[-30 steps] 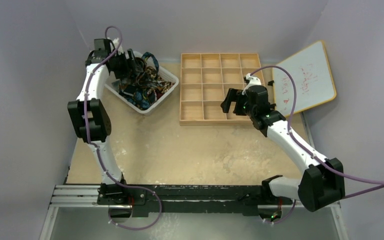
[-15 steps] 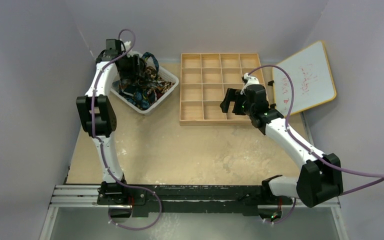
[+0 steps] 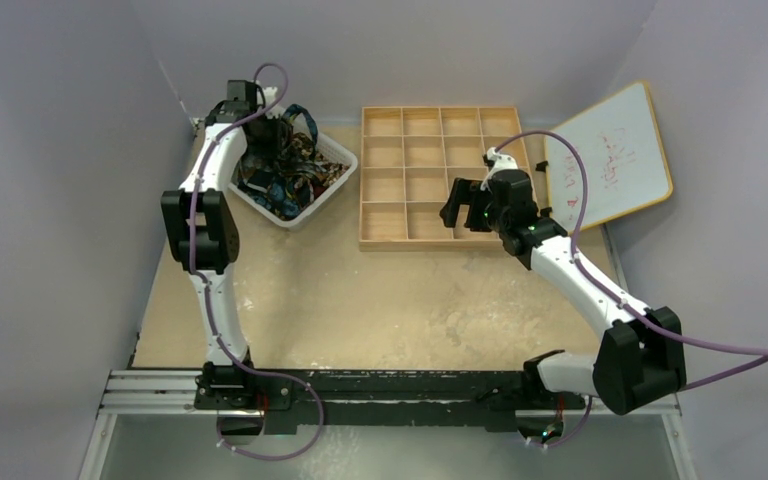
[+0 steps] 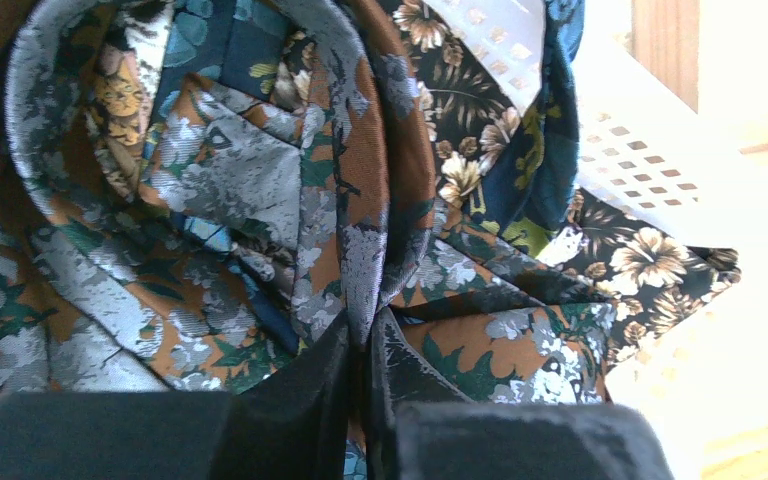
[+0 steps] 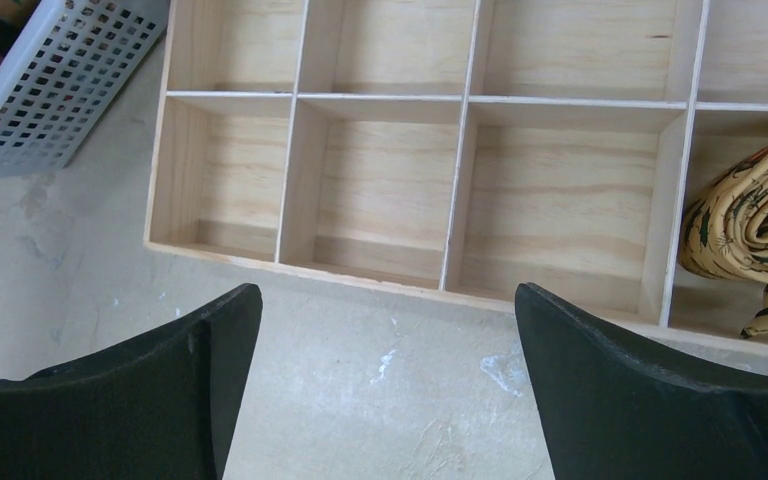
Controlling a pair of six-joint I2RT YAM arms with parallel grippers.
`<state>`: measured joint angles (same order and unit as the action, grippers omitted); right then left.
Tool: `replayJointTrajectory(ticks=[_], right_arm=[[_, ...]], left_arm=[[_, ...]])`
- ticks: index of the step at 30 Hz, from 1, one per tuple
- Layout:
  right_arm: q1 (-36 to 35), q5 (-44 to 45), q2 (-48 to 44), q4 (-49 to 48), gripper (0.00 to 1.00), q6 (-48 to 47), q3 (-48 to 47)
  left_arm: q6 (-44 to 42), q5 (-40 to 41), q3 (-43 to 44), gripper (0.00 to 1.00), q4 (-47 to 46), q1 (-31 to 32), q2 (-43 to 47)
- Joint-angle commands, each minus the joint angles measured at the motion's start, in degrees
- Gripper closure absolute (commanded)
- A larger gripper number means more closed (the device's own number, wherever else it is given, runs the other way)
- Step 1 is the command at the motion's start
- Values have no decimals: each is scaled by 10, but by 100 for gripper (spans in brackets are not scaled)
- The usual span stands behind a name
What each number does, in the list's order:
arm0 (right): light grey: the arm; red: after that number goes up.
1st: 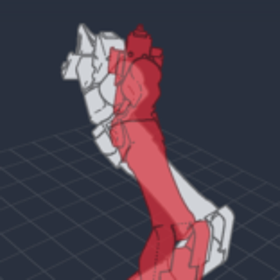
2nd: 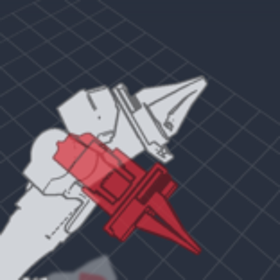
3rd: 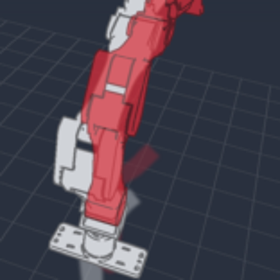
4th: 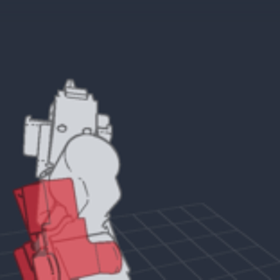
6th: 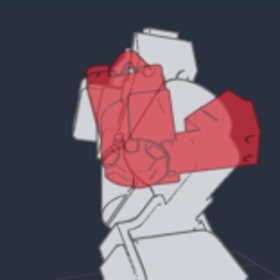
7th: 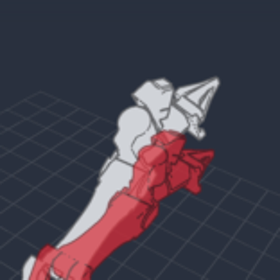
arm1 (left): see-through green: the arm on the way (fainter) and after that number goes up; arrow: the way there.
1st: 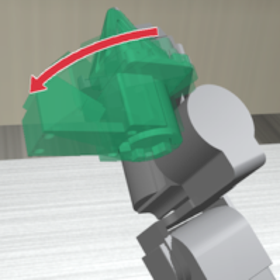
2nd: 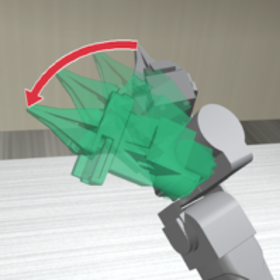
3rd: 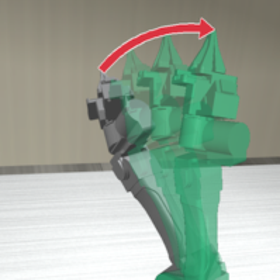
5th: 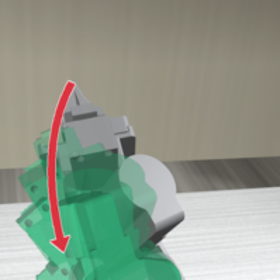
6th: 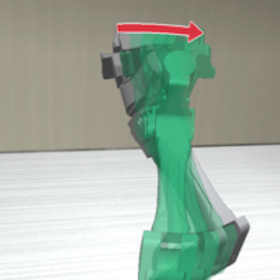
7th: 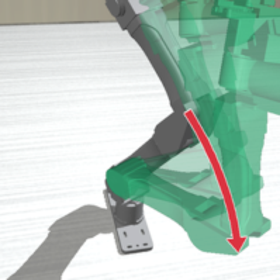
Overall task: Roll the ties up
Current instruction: Pick up the tie from the bin.
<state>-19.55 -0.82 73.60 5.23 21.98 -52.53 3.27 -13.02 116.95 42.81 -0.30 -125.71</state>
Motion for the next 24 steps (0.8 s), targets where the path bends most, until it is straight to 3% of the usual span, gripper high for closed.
replayJointTrajectory(ticks=[1, 6, 9, 14, 18, 24], right_arm=[[-1, 3, -13, 12, 1, -9, -20], [0, 4, -23, 14, 1, -8, -19], [0, 2, -33, 11, 1, -2, -16], [-1, -10, -55, -1, 1, 14, -3], [-1, -13, -77, -6, 1, 31, 7], [-1, 34, -124, -14, 1, 76, 29]], left_arm=[[-8, 38, 25, 100, 15, -1, -3], [9, -1, 9, 100, 9, -1, 67], [26, -84, -4, 100, 3, -1, 137], [14, -182, -43, 100, 15, 57, 249], [2, -246, -116, 100, 9, 130, 333], [7, -242, -221, 100, -17, 294, 404]])
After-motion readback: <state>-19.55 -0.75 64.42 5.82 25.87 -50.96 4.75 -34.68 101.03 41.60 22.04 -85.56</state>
